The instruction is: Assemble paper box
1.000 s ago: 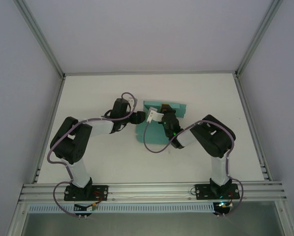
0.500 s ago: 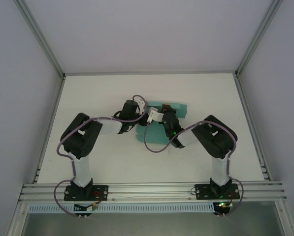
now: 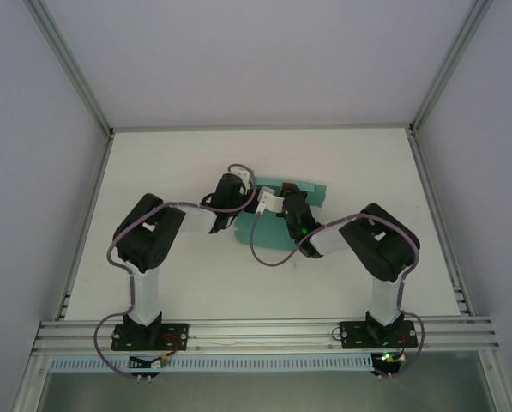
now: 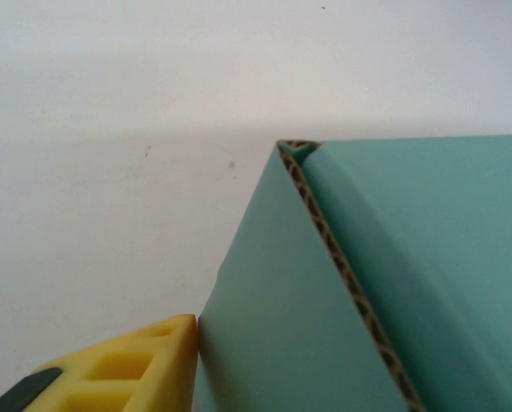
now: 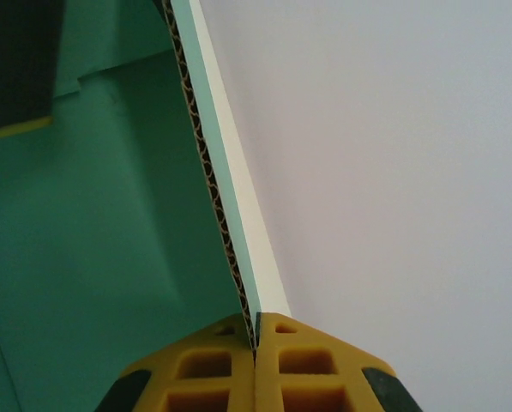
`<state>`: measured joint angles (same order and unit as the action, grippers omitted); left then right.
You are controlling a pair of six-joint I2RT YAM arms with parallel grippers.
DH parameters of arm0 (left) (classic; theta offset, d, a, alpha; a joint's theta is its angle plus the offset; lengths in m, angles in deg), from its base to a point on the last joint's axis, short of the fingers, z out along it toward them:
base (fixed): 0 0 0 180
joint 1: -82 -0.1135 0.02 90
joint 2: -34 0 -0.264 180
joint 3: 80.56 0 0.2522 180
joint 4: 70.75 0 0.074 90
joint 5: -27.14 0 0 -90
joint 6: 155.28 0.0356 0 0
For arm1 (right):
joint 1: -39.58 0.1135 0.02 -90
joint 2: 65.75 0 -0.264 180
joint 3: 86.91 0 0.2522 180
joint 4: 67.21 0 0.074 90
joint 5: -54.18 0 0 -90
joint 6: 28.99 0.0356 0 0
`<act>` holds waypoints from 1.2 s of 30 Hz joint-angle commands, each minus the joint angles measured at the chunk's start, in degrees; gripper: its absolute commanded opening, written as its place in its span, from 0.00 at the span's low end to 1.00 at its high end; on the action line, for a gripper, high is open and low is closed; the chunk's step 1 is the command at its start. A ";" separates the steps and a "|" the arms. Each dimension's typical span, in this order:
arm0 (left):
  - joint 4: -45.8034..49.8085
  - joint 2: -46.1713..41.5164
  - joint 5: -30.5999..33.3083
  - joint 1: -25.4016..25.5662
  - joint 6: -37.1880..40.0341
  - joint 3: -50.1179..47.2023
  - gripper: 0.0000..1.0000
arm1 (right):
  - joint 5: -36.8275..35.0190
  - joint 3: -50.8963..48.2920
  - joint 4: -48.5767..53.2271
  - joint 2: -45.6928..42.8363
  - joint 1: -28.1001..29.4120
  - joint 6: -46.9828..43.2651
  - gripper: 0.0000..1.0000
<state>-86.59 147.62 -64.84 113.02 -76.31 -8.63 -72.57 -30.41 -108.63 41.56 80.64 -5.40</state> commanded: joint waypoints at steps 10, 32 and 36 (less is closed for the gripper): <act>1.23 0.47 18.35 2.52 -3.61 3.52 0.00 | 2.96 0.50 6.76 0.34 1.09 5.23 0.00; 11.23 -3.59 15.85 2.93 -5.02 2.11 0.32 | 1.00 0.85 5.61 1.38 0.99 4.31 0.00; 12.96 -5.93 15.81 2.97 -3.95 -0.06 0.34 | 0.41 0.69 4.91 1.33 0.99 4.12 0.00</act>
<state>-76.06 145.04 -49.89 116.45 -80.49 -7.14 -72.37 -29.54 -106.45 41.36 81.32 -2.62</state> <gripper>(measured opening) 0.336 0.044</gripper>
